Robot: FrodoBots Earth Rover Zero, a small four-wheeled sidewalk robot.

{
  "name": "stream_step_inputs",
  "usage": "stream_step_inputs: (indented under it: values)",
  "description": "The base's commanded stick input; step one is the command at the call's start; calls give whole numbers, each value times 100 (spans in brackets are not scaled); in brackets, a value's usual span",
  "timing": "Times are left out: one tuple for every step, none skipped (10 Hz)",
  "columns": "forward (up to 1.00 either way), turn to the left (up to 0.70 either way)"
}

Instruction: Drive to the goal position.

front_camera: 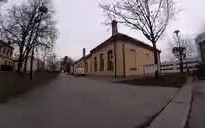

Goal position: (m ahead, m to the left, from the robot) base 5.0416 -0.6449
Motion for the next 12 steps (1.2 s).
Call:
stream_step_inputs:
  values:
    - [85,0]
    - [85,0]
    - [85,0]
    - [85,0]
    - [85,0]
    - [85,0]
    - [85,0]
    - [85,0]
    - [85,0]
    - [85,0]
    - [85,0]
    - [85,0]
